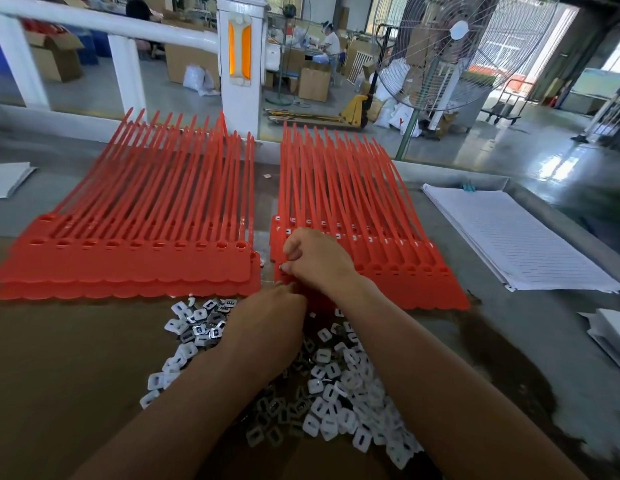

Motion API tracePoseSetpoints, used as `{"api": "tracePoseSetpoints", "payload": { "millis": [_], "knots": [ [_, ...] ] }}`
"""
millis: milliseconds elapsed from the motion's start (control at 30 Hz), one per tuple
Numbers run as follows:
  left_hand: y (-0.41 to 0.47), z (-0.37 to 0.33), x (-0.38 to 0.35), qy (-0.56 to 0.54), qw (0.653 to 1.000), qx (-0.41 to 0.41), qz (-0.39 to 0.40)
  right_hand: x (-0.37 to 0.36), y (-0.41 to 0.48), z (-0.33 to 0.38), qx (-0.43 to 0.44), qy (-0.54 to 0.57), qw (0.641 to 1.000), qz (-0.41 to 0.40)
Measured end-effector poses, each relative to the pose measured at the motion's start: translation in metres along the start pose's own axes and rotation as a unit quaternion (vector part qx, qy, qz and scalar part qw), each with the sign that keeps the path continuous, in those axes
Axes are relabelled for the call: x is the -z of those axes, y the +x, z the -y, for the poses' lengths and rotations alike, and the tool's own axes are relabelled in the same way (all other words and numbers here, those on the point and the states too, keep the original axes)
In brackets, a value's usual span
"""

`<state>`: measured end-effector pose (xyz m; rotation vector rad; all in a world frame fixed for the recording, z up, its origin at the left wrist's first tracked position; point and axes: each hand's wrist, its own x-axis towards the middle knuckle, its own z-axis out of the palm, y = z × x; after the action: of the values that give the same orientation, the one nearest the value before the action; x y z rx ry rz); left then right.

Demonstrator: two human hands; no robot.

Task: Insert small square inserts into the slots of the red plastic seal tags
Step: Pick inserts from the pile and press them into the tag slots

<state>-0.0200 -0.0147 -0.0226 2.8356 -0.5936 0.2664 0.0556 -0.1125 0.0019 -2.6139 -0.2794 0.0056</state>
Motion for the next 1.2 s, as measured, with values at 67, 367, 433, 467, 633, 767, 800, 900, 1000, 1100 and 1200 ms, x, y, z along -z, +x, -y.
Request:
{"api": "tracePoseSetpoints", "payload": {
  "millis": [67,367,433,467,633,767,800,900,1000,1100,1200],
  "knots": [
    [0.000,0.000,0.000,-0.003,1.000,0.000,0.003,0.000,0.001,-0.001,-0.018,0.031,0.999,0.000],
    [0.001,0.000,0.002,-0.010,1.000,-0.004,0.013,0.003,0.003,-0.002,-0.022,0.067,0.997,0.020],
    [0.001,0.000,0.002,-0.009,1.000,-0.002,0.012,0.002,0.004,-0.003,-0.021,0.074,0.997,0.020],
    [0.001,0.000,0.002,-0.008,1.000,-0.001,0.011,0.001,0.004,-0.003,-0.020,0.077,0.997,0.022],
    [0.000,0.002,0.003,-0.007,1.000,-0.004,0.023,0.009,-0.001,-0.006,0.004,0.089,0.995,0.048],
    [0.001,0.002,0.008,-0.012,0.999,-0.001,0.036,0.025,-0.021,-0.007,0.050,0.066,0.994,0.075],
    [0.001,0.002,0.009,-0.010,0.999,0.001,0.040,0.028,-0.028,-0.009,0.061,0.055,0.994,0.073],
    [0.002,0.001,0.010,-0.006,0.998,0.011,0.054,0.038,-0.053,-0.017,0.068,0.068,0.993,0.068],
    [0.002,0.000,0.012,-0.010,0.998,0.024,0.063,0.043,-0.070,-0.023,0.063,0.093,0.989,0.097],
    [0.002,0.000,0.014,-0.008,0.997,0.024,0.075,0.040,-0.077,-0.023,0.072,0.092,0.985,0.127],
    [0.002,0.000,0.013,-0.004,0.997,0.016,0.076,0.037,-0.079,-0.021,0.086,0.071,0.983,0.144]
  ]
}}
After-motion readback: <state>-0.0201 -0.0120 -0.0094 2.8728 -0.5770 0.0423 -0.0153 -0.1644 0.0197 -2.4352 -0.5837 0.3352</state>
